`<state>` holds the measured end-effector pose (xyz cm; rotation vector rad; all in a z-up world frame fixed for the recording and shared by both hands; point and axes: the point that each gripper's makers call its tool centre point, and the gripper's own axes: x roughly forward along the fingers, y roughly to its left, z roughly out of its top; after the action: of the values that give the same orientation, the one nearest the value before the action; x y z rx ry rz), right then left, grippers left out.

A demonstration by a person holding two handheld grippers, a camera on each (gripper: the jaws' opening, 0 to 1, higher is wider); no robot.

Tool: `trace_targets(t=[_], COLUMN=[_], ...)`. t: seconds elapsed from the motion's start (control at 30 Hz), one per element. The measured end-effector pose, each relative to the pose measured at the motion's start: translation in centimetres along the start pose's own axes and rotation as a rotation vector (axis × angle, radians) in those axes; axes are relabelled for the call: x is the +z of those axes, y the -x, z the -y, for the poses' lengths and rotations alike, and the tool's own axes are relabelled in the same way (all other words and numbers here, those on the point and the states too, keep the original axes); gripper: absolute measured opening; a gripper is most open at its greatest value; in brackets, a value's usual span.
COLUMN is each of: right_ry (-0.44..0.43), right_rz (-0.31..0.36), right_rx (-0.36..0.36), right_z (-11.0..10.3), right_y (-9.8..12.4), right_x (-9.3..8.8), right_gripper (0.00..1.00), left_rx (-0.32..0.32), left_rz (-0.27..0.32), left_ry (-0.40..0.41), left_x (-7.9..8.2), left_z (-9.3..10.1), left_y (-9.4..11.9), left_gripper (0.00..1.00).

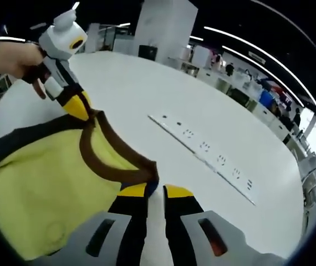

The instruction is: Fold the garment on the visible template until the final outline fits inside the template.

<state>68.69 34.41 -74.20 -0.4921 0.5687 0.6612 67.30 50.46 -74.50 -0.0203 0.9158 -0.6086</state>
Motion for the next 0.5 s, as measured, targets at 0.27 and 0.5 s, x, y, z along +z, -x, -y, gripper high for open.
trace_targets(t=[0.27,0.5], right_ry=[-0.039,-0.056], right_rz=[0.022,0.028], right_rx=[-0.003,0.010], right_z=[-0.4,-1.7], right_y=[1.5,3.0], right_x=[0.0,0.0], right_gripper=[0.12,0.14], left_rx=[-0.010,-0.008], left_rz=[0.004,0.003], left_ry=[-0.011,-0.015], left_x=[0.2,-0.5], left_z=[-0.4,-0.3], left_y=[0.1,1.0], left_gripper=[0.19,0.25])
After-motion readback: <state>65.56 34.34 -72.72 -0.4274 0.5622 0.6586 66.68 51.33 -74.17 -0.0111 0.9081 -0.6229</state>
